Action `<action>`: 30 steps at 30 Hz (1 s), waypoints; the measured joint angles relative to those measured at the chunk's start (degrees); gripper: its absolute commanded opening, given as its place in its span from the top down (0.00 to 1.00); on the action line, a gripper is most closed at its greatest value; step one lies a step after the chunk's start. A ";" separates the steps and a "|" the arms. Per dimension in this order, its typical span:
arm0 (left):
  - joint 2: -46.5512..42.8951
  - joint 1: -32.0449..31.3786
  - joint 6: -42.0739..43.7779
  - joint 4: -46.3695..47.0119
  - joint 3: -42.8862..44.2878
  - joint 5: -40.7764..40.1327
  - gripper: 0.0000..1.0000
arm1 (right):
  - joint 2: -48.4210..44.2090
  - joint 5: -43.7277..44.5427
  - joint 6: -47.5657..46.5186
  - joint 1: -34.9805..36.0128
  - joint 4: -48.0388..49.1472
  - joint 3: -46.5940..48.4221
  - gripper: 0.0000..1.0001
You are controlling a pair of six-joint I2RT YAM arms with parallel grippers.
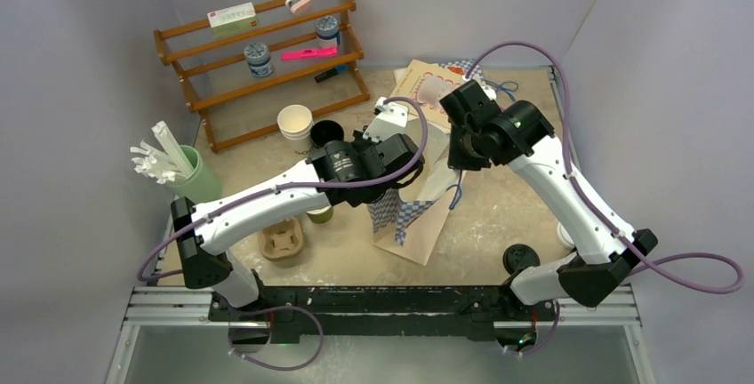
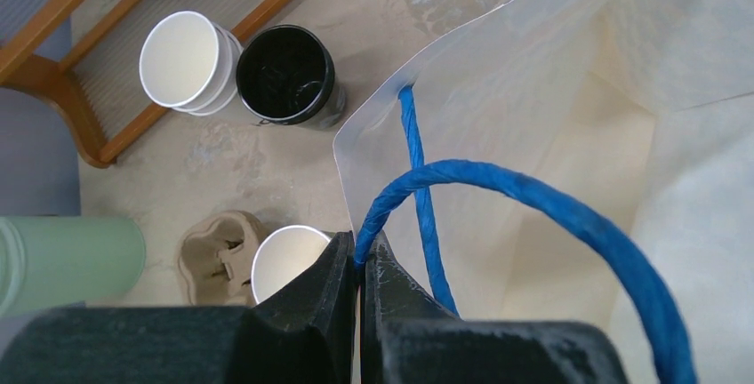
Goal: Pack the takeout coffee
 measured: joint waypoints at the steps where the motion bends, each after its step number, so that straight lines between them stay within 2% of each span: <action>1: 0.33 0.00 0.00 -0.46 0.26 -0.31 1.00 | 0.00 -0.24 -0.20 -0.02 0.02 -0.24 1.00; 17: 1.44 1.01 -0.07 -8.33 2.32 -4.26 1.00 | 0.35 1.73 -5.88 -1.22 -0.37 -4.07 1.00; 25: 0.90 3.89 -0.70 -8.22 2.25 -2.45 1.00 | 0.92 6.64 -8.57 -1.95 -0.35 -3.93 0.88; 30: -3.41 7.58 -0.48 -2.73 -0.61 5.44 0.86 | 2.36 8.22 -9.79 -2.67 -0.39 -0.79 0.86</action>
